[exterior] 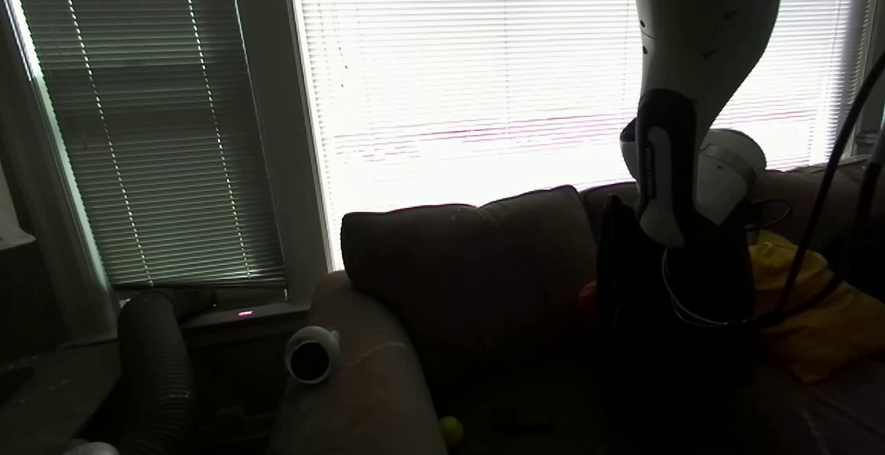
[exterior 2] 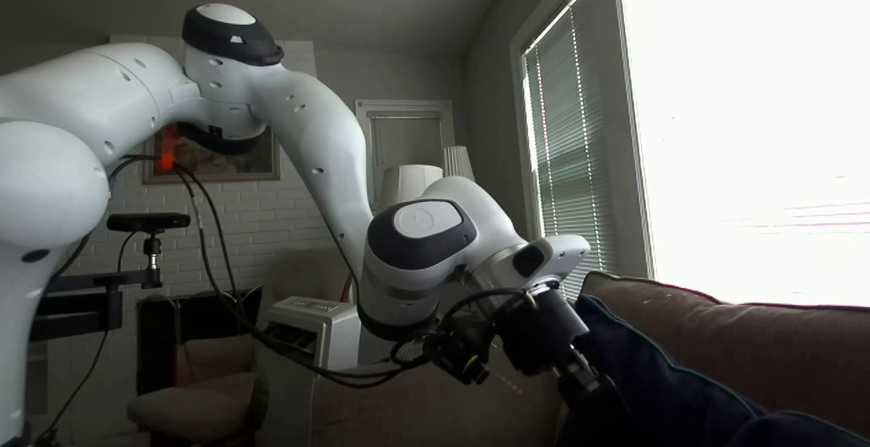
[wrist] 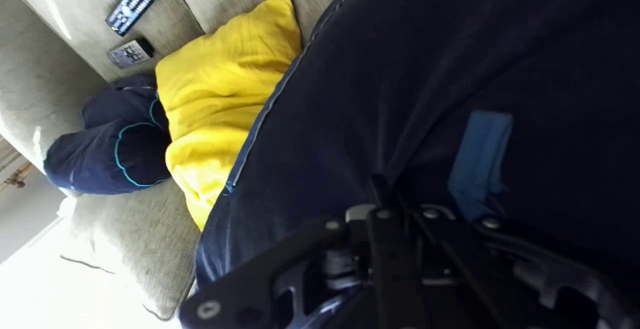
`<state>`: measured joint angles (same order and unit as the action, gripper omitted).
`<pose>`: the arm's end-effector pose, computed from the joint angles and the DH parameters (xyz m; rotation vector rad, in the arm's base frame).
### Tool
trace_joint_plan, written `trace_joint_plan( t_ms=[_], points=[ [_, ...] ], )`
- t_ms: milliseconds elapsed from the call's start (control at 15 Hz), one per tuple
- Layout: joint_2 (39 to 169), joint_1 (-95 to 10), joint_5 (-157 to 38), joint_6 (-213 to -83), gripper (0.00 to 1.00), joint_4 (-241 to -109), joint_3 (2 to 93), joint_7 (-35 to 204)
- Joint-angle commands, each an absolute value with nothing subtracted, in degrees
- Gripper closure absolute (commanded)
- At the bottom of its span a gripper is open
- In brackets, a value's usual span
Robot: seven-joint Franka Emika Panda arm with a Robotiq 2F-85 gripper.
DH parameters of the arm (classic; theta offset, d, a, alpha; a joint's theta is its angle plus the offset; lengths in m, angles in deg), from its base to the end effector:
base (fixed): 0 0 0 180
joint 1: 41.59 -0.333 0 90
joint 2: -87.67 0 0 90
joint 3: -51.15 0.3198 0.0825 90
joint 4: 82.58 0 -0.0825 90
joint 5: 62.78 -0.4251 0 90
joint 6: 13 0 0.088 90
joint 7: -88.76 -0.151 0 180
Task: Put the black pillow in front of the orange pillow
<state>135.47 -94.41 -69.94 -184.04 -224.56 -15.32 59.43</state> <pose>0.4746 -0.2279 0.1368 2.3065 -0.8051 0.3667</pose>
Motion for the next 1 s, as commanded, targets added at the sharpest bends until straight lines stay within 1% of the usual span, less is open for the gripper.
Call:
trace_joint_plan(
  t_ms=[0, 467, 933],
  points=[
    [134.2, -97.6, -68.9, -179.8, 0.99, -227.9, -19.9, 64.9],
    [135.6, -104.0, -64.3, -169.5, 0.99, -229.7, -27.7, 70.7],
    [146.3, -103.3, -64.7, -168.4, 0.99, -228.2, -26.2, 63.1]
  ],
)
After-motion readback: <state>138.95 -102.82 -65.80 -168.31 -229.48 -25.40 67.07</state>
